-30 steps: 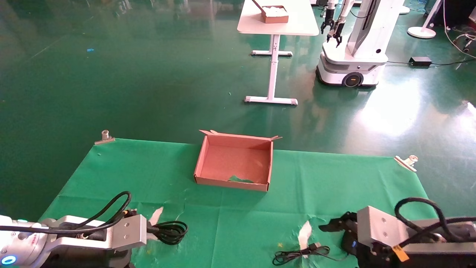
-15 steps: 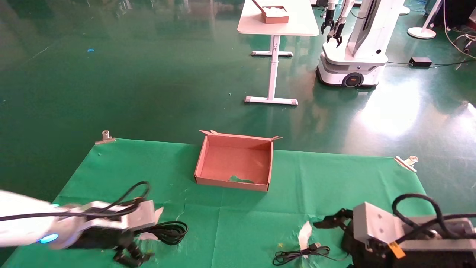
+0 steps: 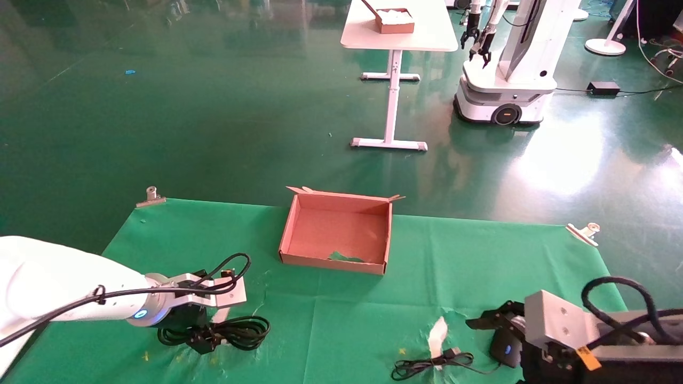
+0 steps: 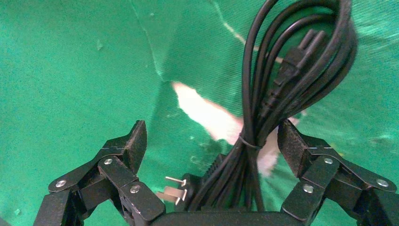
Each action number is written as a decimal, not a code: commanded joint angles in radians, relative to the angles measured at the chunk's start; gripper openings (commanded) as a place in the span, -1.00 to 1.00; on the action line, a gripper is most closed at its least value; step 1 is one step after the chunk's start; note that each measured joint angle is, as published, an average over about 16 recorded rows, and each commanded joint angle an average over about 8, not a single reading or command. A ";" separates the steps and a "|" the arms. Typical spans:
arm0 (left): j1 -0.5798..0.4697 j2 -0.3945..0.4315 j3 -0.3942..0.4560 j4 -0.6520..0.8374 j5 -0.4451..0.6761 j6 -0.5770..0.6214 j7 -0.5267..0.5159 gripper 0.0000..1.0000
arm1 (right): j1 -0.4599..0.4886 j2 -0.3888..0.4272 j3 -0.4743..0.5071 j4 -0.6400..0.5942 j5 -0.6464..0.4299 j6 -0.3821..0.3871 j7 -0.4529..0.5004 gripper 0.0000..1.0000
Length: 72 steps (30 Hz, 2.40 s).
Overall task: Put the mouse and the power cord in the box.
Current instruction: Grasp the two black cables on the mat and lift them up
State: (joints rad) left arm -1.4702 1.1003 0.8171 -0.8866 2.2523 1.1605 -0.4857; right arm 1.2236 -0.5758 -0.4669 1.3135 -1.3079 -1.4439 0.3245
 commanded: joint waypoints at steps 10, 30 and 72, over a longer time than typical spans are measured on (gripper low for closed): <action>-0.021 0.039 0.010 0.099 0.017 -0.032 0.032 1.00 | 0.085 -0.095 -0.107 0.018 -0.259 -0.010 -0.044 1.00; -0.029 0.048 0.009 0.130 0.010 -0.039 0.053 1.00 | 0.248 -0.538 -0.366 -0.291 -0.749 0.059 -0.135 1.00; -0.029 0.048 0.008 0.131 0.008 -0.040 0.054 -1.00 | 0.252 -0.571 -0.382 -0.364 -0.774 0.077 -0.148 -1.00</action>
State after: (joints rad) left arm -1.4996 1.1481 0.8254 -0.7552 2.2599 1.1203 -0.4318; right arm 1.4753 -1.1470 -0.8491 0.9497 -2.0823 -1.3667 0.1768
